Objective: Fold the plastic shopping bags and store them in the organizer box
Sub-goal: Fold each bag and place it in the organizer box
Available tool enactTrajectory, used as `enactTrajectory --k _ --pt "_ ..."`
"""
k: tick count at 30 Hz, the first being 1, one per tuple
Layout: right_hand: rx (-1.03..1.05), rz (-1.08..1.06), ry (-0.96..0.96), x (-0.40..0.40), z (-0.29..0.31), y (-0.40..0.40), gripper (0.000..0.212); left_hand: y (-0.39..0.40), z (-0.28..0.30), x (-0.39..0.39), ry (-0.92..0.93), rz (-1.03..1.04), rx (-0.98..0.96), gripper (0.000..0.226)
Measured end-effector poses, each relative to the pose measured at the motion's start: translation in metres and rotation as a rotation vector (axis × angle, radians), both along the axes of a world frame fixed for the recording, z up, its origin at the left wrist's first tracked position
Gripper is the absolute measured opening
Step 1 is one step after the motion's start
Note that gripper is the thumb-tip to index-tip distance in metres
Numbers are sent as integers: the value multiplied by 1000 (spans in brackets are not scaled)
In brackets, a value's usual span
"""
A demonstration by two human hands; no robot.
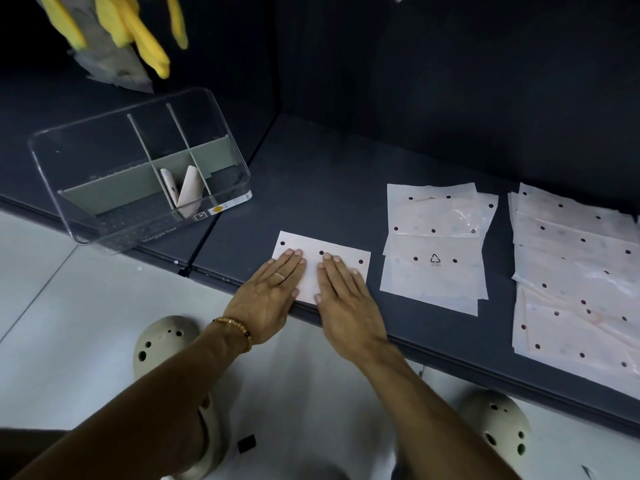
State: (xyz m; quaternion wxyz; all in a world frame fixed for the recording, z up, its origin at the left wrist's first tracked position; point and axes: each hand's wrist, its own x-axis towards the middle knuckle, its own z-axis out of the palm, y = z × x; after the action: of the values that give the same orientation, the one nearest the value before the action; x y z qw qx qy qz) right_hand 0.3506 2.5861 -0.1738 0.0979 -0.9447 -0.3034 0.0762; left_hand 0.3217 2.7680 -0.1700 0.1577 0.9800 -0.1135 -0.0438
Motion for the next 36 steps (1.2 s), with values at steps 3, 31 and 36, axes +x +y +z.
enactTrajectory --k 3,31,36 --pt "-47 72 36 6 1 -43 54 1 -1 1 14 4 -12 55" --pt "50 103 -66 9 27 -28 14 5 11 10 178 20 54 72" --pt "244 -59 59 14 36 -26 8 6 23 17 123 35 7 46"
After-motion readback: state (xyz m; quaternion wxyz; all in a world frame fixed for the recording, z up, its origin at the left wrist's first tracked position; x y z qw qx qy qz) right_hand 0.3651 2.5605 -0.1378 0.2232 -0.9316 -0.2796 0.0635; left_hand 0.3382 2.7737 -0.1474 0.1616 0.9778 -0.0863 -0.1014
